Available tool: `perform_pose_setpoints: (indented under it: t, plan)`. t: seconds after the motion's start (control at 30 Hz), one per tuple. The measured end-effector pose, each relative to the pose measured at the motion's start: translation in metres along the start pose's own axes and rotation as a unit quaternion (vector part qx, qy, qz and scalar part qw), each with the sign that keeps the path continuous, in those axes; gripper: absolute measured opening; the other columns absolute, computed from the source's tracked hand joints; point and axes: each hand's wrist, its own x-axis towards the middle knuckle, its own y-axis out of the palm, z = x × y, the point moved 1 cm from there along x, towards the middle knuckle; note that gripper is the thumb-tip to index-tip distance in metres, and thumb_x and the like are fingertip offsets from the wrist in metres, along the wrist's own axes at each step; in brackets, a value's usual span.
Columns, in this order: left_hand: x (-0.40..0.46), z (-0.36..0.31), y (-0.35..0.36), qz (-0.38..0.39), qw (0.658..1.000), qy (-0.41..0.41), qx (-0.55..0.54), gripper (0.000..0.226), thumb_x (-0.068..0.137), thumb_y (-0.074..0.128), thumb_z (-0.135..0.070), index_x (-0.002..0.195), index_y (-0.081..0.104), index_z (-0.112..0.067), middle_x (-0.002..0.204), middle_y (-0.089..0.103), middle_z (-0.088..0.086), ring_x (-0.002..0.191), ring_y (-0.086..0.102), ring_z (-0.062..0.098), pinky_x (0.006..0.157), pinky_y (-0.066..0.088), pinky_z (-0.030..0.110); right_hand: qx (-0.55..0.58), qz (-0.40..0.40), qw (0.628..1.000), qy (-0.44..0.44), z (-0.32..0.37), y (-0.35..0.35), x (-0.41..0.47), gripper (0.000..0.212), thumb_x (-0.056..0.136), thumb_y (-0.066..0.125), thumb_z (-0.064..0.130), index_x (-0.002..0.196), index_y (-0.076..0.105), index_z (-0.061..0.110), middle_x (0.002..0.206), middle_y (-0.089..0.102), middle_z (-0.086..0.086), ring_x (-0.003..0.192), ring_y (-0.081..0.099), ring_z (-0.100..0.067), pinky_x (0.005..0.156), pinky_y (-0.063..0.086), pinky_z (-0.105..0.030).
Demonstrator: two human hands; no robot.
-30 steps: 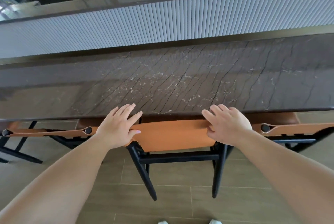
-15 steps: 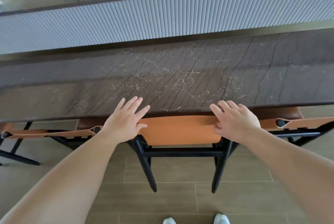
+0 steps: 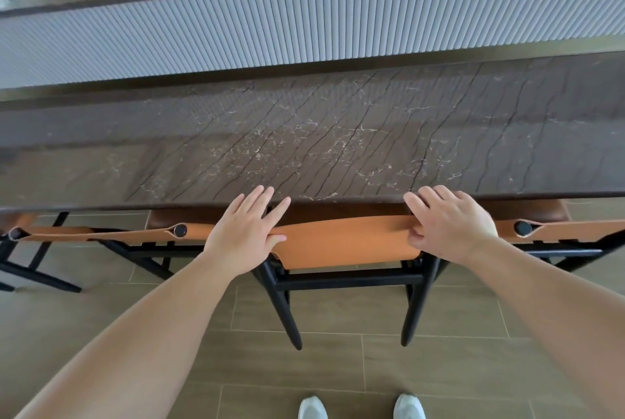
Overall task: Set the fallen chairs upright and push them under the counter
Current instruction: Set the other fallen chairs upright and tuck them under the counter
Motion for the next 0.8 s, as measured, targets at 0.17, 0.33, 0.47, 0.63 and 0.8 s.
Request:
perform_pose_setpoints:
  t: [0.17, 0.33, 0.47, 0.63, 0.8]
  plan:
    - [0.002, -0.007, 0.0, 0.003, 1.0, -0.01, -0.002, 0.069, 0.095, 0.048, -0.055, 0.154, 0.028, -0.024, 0.157, 0.034, 0.013, 0.147, 0.026, 0.029, 0.116, 0.026, 0.045, -0.005, 0.005, 1.0, -0.003, -0.007, 0.003, 0.003, 0.046, 0.073, 0.054, 0.046, 0.109, 0.054, 0.018, 0.096, 0.056, -0.001, 0.087, 0.055, -0.025, 0.067, 0.046, -0.038]
    - [-0.002, -0.026, 0.004, -0.008, 1.0, -0.018, 0.002, 0.069, 0.093, 0.05, -0.054, 0.151, 0.035, -0.022, 0.151, 0.043, 0.014, 0.142, 0.036, 0.031, 0.112, 0.033, 0.049, -0.001, -0.001, 1.0, -0.01, -0.019, 0.012, 0.001, 0.047, 0.066, 0.067, 0.041, 0.102, 0.057, 0.014, 0.091, 0.057, -0.005, 0.083, 0.057, -0.029, 0.063, 0.046, -0.038]
    - [0.0, -0.029, 0.002, -0.01, 1.0, -0.023, 0.008, 0.067, 0.093, 0.05, -0.055, 0.151, 0.036, -0.022, 0.152, 0.042, 0.014, 0.143, 0.035, 0.031, 0.113, 0.031, 0.048, -0.001, 0.001, 1.0, -0.004, -0.024, 0.014, 0.002, 0.05, 0.068, 0.062, 0.047, 0.106, 0.053, 0.016, 0.092, 0.057, -0.003, 0.085, 0.057, -0.028, 0.064, 0.047, -0.037]
    - [0.008, -0.021, -0.001, 0.0, 1.0, 0.0, 0.019, 0.066, 0.094, 0.052, -0.054, 0.15, 0.038, -0.023, 0.154, 0.038, 0.015, 0.144, 0.032, 0.033, 0.114, 0.031, 0.053, 0.013, 0.005, 1.0, 0.015, -0.023, 0.012, 0.001, 0.049, 0.07, 0.055, 0.052, 0.109, 0.049, 0.023, 0.095, 0.056, 0.001, 0.088, 0.057, -0.024, 0.064, 0.047, -0.035]
    - [0.009, 0.003, 0.007, 0.016, 0.999, 0.002, 0.028, 0.067, 0.093, 0.05, -0.056, 0.151, 0.036, -0.025, 0.155, 0.037, 0.015, 0.145, 0.03, 0.032, 0.114, 0.029, 0.054, 0.025, -0.001, 1.0, 0.019, 0.001, 0.013, -0.001, 0.04, 0.072, 0.059, 0.048, 0.101, 0.05, 0.022, 0.092, 0.057, 0.0, 0.086, 0.057, -0.025, 0.063, 0.048, -0.036]
